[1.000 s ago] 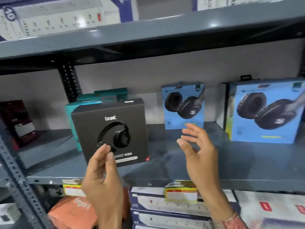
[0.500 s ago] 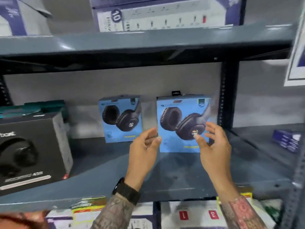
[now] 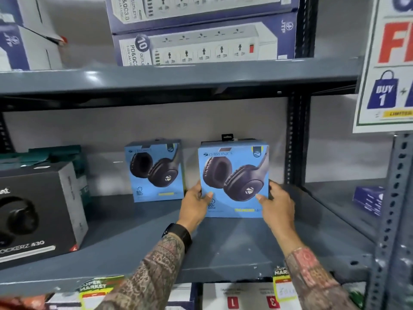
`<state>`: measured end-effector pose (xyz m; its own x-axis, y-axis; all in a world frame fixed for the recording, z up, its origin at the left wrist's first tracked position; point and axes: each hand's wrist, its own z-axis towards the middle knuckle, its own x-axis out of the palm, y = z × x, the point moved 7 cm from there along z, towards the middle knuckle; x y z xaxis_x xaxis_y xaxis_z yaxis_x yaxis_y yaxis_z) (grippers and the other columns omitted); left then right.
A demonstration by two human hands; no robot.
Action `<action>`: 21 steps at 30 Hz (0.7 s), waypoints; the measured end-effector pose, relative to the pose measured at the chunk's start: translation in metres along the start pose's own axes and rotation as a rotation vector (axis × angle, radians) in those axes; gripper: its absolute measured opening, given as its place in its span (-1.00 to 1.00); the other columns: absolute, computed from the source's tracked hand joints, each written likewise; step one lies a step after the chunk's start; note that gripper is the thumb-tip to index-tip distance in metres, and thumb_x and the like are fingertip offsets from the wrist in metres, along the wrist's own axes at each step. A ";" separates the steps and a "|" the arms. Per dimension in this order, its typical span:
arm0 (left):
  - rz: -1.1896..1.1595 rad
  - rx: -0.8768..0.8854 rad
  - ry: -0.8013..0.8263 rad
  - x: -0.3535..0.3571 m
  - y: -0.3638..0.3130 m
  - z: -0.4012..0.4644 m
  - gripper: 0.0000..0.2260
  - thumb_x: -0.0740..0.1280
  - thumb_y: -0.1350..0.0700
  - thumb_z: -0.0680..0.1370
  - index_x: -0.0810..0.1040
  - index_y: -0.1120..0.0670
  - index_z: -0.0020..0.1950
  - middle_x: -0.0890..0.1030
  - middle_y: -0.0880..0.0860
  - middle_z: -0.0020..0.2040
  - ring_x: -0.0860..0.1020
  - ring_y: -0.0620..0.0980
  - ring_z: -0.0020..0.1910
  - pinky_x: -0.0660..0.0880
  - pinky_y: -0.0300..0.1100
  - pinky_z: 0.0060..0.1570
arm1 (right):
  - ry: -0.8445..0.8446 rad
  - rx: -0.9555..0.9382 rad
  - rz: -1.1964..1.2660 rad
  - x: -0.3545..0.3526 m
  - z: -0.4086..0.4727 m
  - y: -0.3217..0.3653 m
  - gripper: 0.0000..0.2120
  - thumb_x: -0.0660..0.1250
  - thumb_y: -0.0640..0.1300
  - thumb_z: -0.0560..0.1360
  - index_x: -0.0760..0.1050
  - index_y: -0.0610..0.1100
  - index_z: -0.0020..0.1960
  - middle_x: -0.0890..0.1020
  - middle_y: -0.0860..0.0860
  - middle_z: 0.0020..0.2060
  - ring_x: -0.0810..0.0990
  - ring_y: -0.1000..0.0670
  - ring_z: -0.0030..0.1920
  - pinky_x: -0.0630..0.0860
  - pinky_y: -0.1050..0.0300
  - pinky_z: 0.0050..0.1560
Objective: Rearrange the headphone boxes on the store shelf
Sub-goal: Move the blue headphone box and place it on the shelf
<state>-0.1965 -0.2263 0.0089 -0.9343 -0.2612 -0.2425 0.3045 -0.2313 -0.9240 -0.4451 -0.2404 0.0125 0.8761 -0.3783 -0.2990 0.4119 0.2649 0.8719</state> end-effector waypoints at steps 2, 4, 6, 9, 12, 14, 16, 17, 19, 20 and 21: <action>0.061 0.016 -0.016 -0.009 -0.003 -0.010 -0.59 0.38 0.05 0.68 0.56 -0.14 0.55 0.78 -0.02 0.29 0.72 0.05 0.34 0.56 0.15 0.48 | -0.029 -0.020 -0.011 -0.010 -0.008 0.007 -0.75 0.44 -0.18 0.54 0.67 0.00 0.20 0.79 -0.05 0.04 0.68 -0.28 0.10 0.52 -0.04 0.04; 0.109 0.053 -0.031 -0.024 -0.016 -0.031 -0.62 0.37 -0.10 0.63 0.59 -0.27 0.46 0.82 -0.12 0.09 0.77 -0.02 0.17 0.61 0.16 0.41 | -0.029 -0.046 0.021 -0.021 -0.025 0.017 -0.80 0.44 -0.17 0.54 0.66 0.05 0.13 0.79 0.01 -0.09 0.68 -0.26 0.03 0.60 -0.11 0.09; 0.144 0.094 -0.031 -0.042 -0.035 -0.062 -0.67 0.37 -0.15 0.64 0.61 -0.34 0.41 0.75 -0.19 -0.12 0.70 -0.05 -0.02 0.64 0.09 0.32 | -0.018 -0.069 0.073 -0.033 -0.050 0.029 -0.72 0.44 -0.16 0.54 0.65 0.19 0.13 0.80 0.09 -0.10 0.71 -0.18 0.01 0.64 -0.15 0.13; 0.187 0.117 -0.052 -0.070 -0.057 -0.111 -0.66 0.31 -0.28 0.57 0.60 -0.43 0.35 0.78 0.12 -0.02 0.68 0.10 -0.06 0.64 0.23 0.25 | 0.026 -0.105 0.183 -0.046 -0.095 0.055 -0.58 0.45 -0.17 0.56 0.66 0.38 0.17 0.80 0.17 -0.09 0.70 0.07 -0.10 0.65 -0.05 0.15; 0.154 0.125 -0.077 -0.104 -0.072 -0.157 -0.68 0.31 -0.27 0.57 0.64 -0.39 0.31 0.82 0.04 0.02 0.76 0.11 0.06 0.67 0.24 0.23 | 0.051 -0.105 0.357 -0.049 -0.142 0.077 -0.54 0.45 -0.21 0.60 0.62 0.21 0.40 0.76 0.18 0.15 0.73 0.11 0.11 0.64 0.02 0.27; 0.108 0.110 -0.089 -0.125 -0.079 -0.186 -0.65 0.33 -0.22 0.58 0.62 -0.42 0.36 0.83 -0.16 0.08 0.78 -0.03 0.17 0.65 0.21 0.32 | 0.066 -0.113 0.443 -0.049 -0.173 0.093 -0.53 0.44 -0.22 0.60 0.63 0.22 0.39 0.72 0.15 0.19 0.72 0.10 0.15 0.62 0.13 0.24; 0.051 0.090 -0.124 -0.146 -0.080 -0.211 -0.57 0.34 -0.20 0.57 0.57 -0.44 0.44 0.80 -0.28 0.17 0.74 -0.16 0.29 0.60 0.16 0.41 | 0.064 -0.150 0.472 -0.047 -0.200 0.110 -0.51 0.46 -0.21 0.57 0.64 0.33 0.31 0.70 0.17 0.16 0.71 0.22 0.01 0.60 0.36 0.05; 0.030 0.077 -0.149 -0.156 -0.076 -0.220 -0.55 0.34 -0.20 0.56 0.56 -0.44 0.46 0.80 -0.28 0.18 0.72 -0.16 0.32 0.58 0.15 0.44 | 0.062 -0.160 0.471 -0.044 -0.212 0.116 -0.50 0.47 -0.19 0.56 0.63 0.37 0.29 0.70 0.19 0.15 0.69 0.25 -0.04 0.57 0.43 -0.03; 0.028 0.067 -0.196 -0.174 -0.069 -0.236 -0.54 0.34 -0.21 0.55 0.55 -0.46 0.46 0.82 -0.23 0.15 0.74 -0.11 0.30 0.58 0.15 0.45 | 0.068 -0.175 0.482 -0.036 -0.231 0.126 -0.51 0.46 -0.10 0.51 0.59 0.42 0.29 0.70 0.23 0.15 0.68 0.25 -0.06 0.54 0.47 -0.07; 0.041 0.066 -0.213 -0.180 -0.067 -0.242 -0.55 0.34 -0.22 0.55 0.55 -0.48 0.45 0.82 -0.23 0.13 0.75 -0.12 0.26 0.58 0.15 0.45 | 0.069 -0.180 0.476 -0.032 -0.238 0.127 -0.50 0.45 -0.10 0.51 0.59 0.42 0.30 0.70 0.23 0.16 0.68 0.23 -0.05 0.54 0.47 -0.06; 0.054 0.061 -0.222 -0.188 -0.064 -0.247 -0.55 0.33 -0.22 0.55 0.54 -0.49 0.44 0.82 -0.25 0.12 0.75 -0.16 0.24 0.58 0.13 0.45 | 0.074 -0.181 0.457 -0.026 -0.245 0.128 -0.50 0.45 -0.12 0.53 0.61 0.40 0.31 0.70 0.23 0.16 0.69 0.22 -0.03 0.54 0.47 -0.06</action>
<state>-0.0860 0.0694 0.0405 -0.8550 -0.4725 -0.2136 0.3694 -0.2659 -0.8904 -0.3539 0.0206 0.0373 0.9900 -0.1248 0.0655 0.0126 0.5413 0.8407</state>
